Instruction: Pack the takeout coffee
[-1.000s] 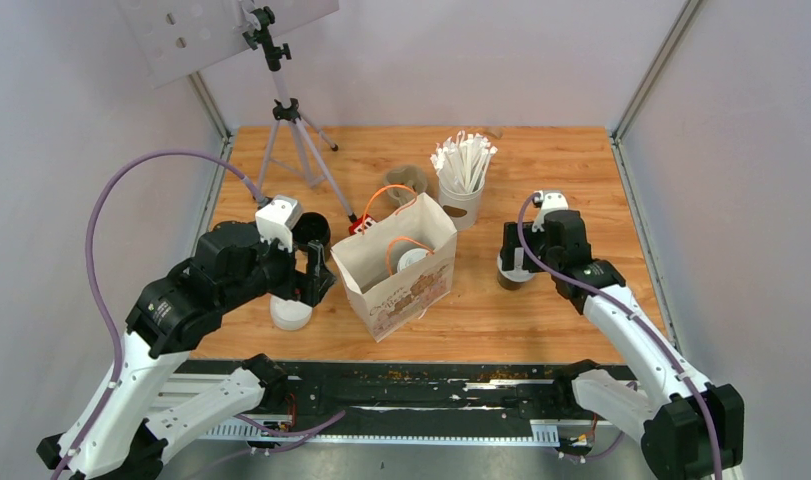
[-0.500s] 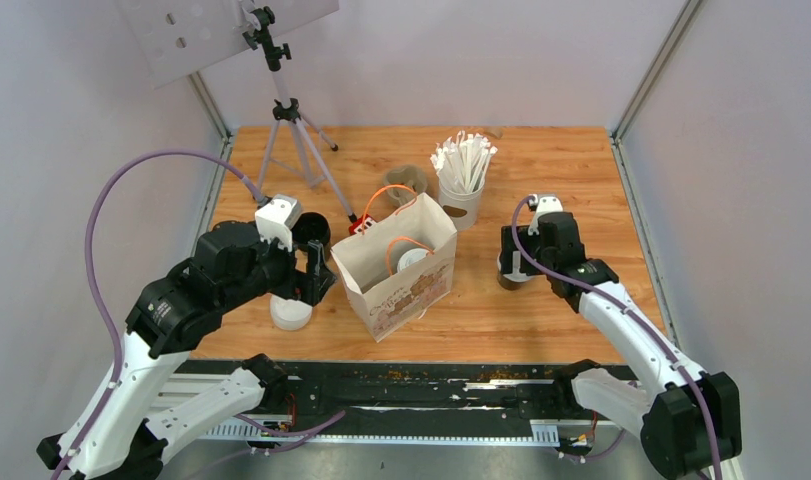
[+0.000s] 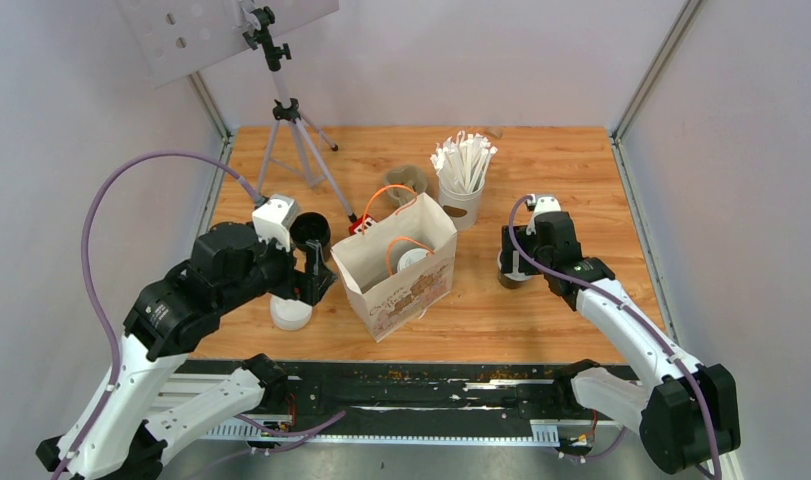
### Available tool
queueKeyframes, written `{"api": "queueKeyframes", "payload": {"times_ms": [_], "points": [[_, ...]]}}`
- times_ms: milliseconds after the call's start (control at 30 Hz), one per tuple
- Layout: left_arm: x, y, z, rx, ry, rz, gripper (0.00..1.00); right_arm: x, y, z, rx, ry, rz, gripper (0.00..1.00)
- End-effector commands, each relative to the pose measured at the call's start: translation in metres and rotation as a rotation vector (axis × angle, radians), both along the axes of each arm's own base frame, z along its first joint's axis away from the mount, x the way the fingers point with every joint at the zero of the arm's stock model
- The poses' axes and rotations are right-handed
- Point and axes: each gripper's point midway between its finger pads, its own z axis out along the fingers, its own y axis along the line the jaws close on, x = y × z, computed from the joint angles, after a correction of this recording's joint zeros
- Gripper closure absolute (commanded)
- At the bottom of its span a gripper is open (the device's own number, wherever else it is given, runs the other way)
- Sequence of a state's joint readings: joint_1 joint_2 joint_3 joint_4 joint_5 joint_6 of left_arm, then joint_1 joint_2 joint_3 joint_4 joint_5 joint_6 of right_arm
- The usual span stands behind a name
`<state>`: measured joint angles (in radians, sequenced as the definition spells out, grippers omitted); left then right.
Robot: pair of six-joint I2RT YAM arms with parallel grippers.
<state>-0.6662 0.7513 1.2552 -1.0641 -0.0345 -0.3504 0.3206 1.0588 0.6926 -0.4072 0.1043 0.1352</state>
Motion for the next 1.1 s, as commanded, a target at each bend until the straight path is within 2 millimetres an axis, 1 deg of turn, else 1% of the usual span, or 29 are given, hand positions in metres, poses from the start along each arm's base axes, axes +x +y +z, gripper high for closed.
{"api": "queueKeyframes", "payload": {"times_ms": [0,200,400,500,733,967,1067], "points": [[0.002,-0.003,0.005,-0.032,-0.022,0.004,0.0,0.001,-0.002,0.001,-0.013,-0.006,-0.017,0.19],[0.002,0.0,0.007,-0.067,-0.033,0.039,0.0,0.002,-0.002,0.011,-0.006,-0.032,-0.018,0.13],[0.002,-0.006,-0.001,-0.095,-0.004,0.042,0.0,0.001,-0.004,0.012,-0.031,-0.024,-0.021,0.08],[0.001,-0.009,-0.002,-0.12,0.005,0.038,0.0,0.001,-0.002,0.014,-0.037,-0.03,-0.012,0.08],[0.0,-0.002,-0.009,-0.125,0.015,0.085,0.0,0.002,0.002,0.016,-0.057,-0.036,0.008,0.09],[-0.001,-0.003,-0.005,-0.142,0.007,0.086,0.0,0.003,-0.005,0.036,-0.077,-0.076,-0.014,0.03],[-0.001,-0.003,-0.005,-0.141,0.01,0.081,0.0,0.006,-0.008,0.039,-0.106,-0.081,-0.01,0.01]]}}
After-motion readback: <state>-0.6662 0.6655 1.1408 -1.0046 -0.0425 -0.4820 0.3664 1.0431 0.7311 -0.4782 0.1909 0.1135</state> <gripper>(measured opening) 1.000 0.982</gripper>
